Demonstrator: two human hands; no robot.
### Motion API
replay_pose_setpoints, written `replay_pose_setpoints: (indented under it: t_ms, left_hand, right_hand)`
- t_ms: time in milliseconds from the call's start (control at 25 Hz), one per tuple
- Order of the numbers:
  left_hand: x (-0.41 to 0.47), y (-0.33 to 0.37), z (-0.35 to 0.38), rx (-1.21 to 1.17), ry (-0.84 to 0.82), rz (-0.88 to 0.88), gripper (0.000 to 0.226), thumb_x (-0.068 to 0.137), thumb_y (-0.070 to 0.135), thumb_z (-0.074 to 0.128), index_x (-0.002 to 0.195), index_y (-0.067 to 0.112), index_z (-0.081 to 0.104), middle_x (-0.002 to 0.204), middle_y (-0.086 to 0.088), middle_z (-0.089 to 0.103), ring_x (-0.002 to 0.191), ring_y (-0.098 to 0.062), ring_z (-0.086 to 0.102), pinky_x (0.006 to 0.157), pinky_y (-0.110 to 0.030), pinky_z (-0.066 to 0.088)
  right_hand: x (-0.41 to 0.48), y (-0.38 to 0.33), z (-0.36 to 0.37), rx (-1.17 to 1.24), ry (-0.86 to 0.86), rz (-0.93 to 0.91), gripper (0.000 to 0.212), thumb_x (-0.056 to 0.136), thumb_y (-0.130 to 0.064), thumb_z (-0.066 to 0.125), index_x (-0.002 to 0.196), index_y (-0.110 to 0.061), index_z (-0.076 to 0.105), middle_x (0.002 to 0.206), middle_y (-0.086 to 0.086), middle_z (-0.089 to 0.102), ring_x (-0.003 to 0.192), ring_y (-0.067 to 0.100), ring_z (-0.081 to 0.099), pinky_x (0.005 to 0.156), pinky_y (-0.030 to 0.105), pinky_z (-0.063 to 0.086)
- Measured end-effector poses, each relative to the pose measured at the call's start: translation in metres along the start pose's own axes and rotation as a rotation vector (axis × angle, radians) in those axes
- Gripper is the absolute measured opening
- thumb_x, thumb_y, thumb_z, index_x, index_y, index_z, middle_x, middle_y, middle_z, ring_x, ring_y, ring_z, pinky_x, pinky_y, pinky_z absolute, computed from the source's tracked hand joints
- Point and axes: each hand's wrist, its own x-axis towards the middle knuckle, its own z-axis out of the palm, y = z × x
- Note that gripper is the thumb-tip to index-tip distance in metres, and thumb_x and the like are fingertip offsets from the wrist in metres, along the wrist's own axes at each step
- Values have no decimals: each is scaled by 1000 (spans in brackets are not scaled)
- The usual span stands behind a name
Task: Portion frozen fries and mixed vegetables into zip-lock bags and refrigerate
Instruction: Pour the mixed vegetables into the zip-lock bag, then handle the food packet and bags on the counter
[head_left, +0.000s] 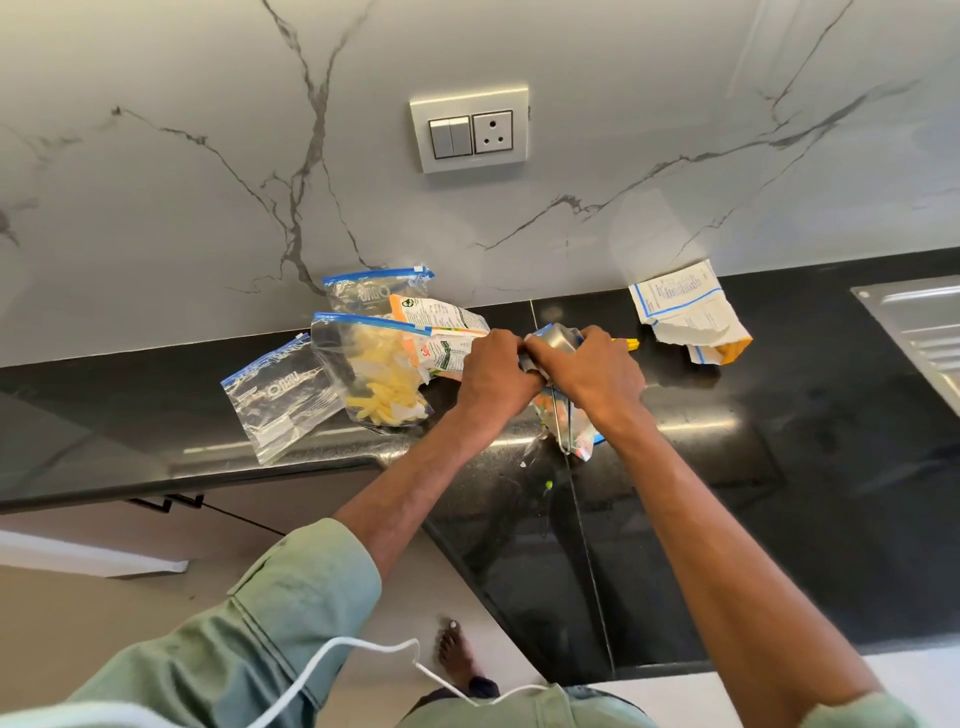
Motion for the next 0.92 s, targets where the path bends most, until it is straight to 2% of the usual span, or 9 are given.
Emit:
replay_pose_setpoints:
  t_ms: [280, 360, 480, 600, 680, 760, 840, 920]
  left_hand:
    - [-4, -2, -8, -100, 31, 28, 27, 82, 17, 80, 108, 12, 79, 94, -5, 79, 83, -16, 73, 73, -30, 58]
    - [-4, -2, -9, -133, 36, 25, 30, 83, 19, 80, 112, 12, 78, 98, -4, 79, 82, -14, 73, 72, -27, 57]
    - [-3, -2, -11, -223, 66, 25, 31, 82, 17, 80, 113, 14, 78, 96, -2, 79, 78, -11, 72, 71, -31, 59]
    - [0, -5, -14, -346, 54, -67, 34, 83, 18, 80, 116, 16, 77, 100, -2, 78, 80, -9, 70, 65, -26, 55]
    - [4, -7, -14, -449, 43, -174, 39, 81, 16, 80, 120, 16, 75, 112, -3, 76, 93, -12, 70, 76, -29, 59]
    - [7, -10, -13, -504, 72, -199, 40, 80, 19, 83, 119, 18, 75, 111, -2, 76, 98, -16, 72, 88, -41, 61]
    - [9, -10, -15, -517, 83, -190, 41, 78, 16, 83, 119, 18, 75, 106, -4, 77, 98, -19, 73, 91, -45, 60]
    - [10, -12, -14, -490, 78, -182, 42, 78, 13, 82, 120, 15, 75, 103, -6, 78, 96, -20, 74, 91, -45, 60]
  right_hand:
    - [2, -7, 2, -6, -12, -27, 83, 78, -83, 59, 130, -19, 62, 125, 11, 60, 114, 28, 59, 80, 37, 38]
    - [5, -6, 2, 23, -44, -15, 89, 71, -88, 54, 127, -20, 64, 122, 10, 64, 113, 27, 60, 80, 37, 42]
    - [3, -11, -1, 48, -57, -6, 95, 63, -94, 47, 125, -24, 66, 117, 8, 68, 104, 27, 66, 84, 39, 51]
    - [7, -16, -3, 55, -89, 3, 95, 62, -93, 52, 125, -24, 66, 112, 3, 70, 96, 24, 71, 89, 43, 58]
    - [9, -13, -6, 204, -161, 16, 78, 68, -86, 64, 107, -19, 71, 95, 0, 75, 84, 20, 75, 84, 44, 62]
    - [10, -6, -9, 500, -247, 75, 66, 76, -75, 73, 99, -13, 72, 89, 5, 78, 81, 22, 77, 77, 41, 65]
    - [4, -2, -16, 741, -359, 158, 53, 90, -64, 67, 96, -12, 74, 81, 4, 78, 72, 16, 75, 68, 33, 59]
    - [-2, 8, -17, 927, -477, 249, 50, 97, -62, 57, 95, -14, 74, 73, 2, 75, 60, 9, 69, 66, 29, 51]
